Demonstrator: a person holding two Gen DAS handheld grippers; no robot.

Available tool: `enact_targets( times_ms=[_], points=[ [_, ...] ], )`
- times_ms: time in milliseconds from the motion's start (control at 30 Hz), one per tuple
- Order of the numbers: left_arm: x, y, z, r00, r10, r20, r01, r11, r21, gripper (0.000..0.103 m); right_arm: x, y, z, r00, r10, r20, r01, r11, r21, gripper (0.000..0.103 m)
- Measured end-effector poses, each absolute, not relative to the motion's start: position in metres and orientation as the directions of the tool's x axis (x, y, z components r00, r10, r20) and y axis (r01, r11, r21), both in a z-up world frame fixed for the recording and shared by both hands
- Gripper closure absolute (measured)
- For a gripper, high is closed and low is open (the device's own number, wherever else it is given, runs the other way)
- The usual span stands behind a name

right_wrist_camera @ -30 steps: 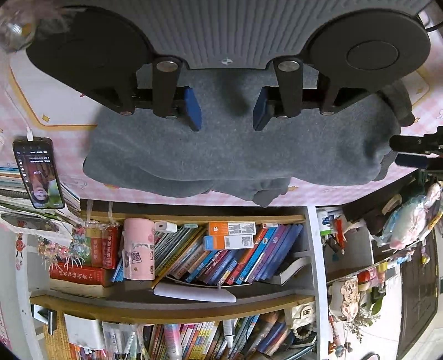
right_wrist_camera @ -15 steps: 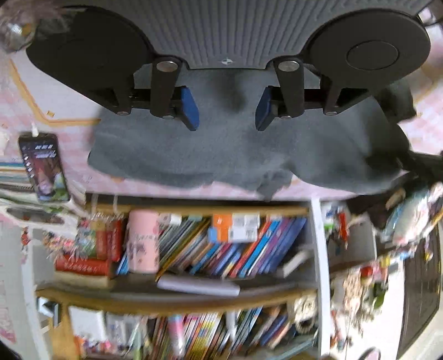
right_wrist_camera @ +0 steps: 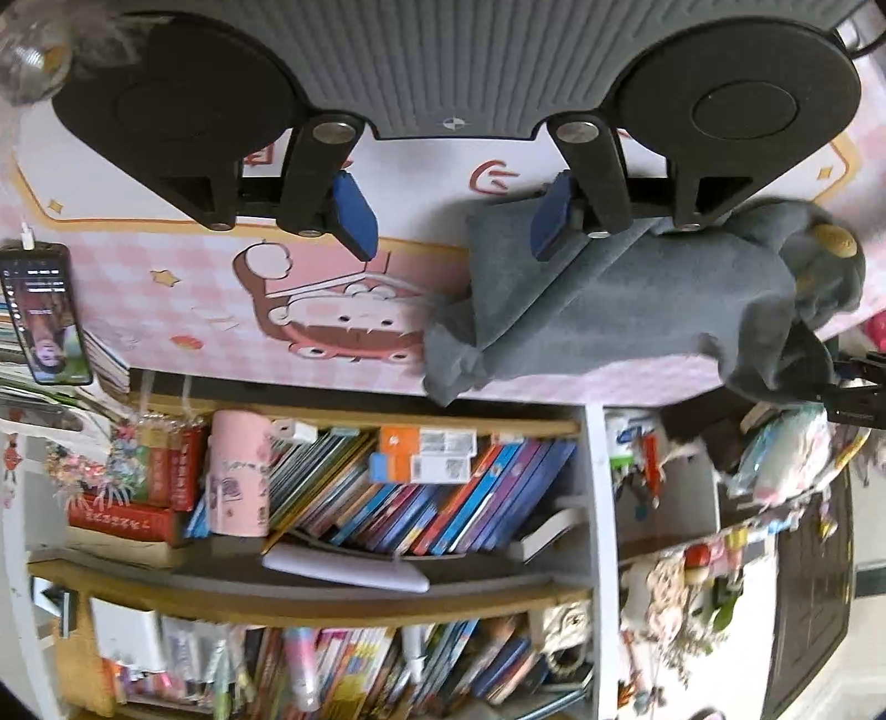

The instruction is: Fold clothes

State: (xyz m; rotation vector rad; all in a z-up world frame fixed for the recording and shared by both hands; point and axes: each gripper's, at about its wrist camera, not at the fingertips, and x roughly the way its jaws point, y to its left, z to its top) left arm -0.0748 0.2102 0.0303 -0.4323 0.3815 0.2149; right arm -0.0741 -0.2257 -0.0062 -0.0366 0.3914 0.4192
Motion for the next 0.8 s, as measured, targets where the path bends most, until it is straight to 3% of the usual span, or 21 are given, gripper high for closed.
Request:
enact_targets(
  times_ms=[100, 300, 433, 800],
  points=[
    [-0.075, 0.217, 0.022, 0.903, 0.08, -0.421, -0.263, 0.879, -0.398, 0.032, -0.067, -0.223, -0.009, 0.822, 0.39, -0.414, -0.401, 0.914, 0.064, 0.038],
    [-0.065, 0.209, 0.013, 0.896, 0.078, -0.438, -0.247, 0.906, -0.344, 0.03, -0.036, -0.233, -0.01, 0.745, 0.497, -0.445, -0.372, 0.863, 0.342, 0.025],
    [-0.055, 0.21, 0.004, 0.891, 0.059, -0.45, -0.241, 0.902, -0.359, 0.029, -0.009, -0.232, -0.015, 0.683, 0.56, -0.469, -0.312, 0.805, 0.505, 0.025],
    [-0.053, 0.224, -0.011, 0.906, -0.024, -0.422, -0.193, 0.866, -0.462, 0.027, 0.037, -0.192, -0.019, 0.635, 0.579, -0.511, -0.277, 0.788, 0.549, 0.025]
  ],
)
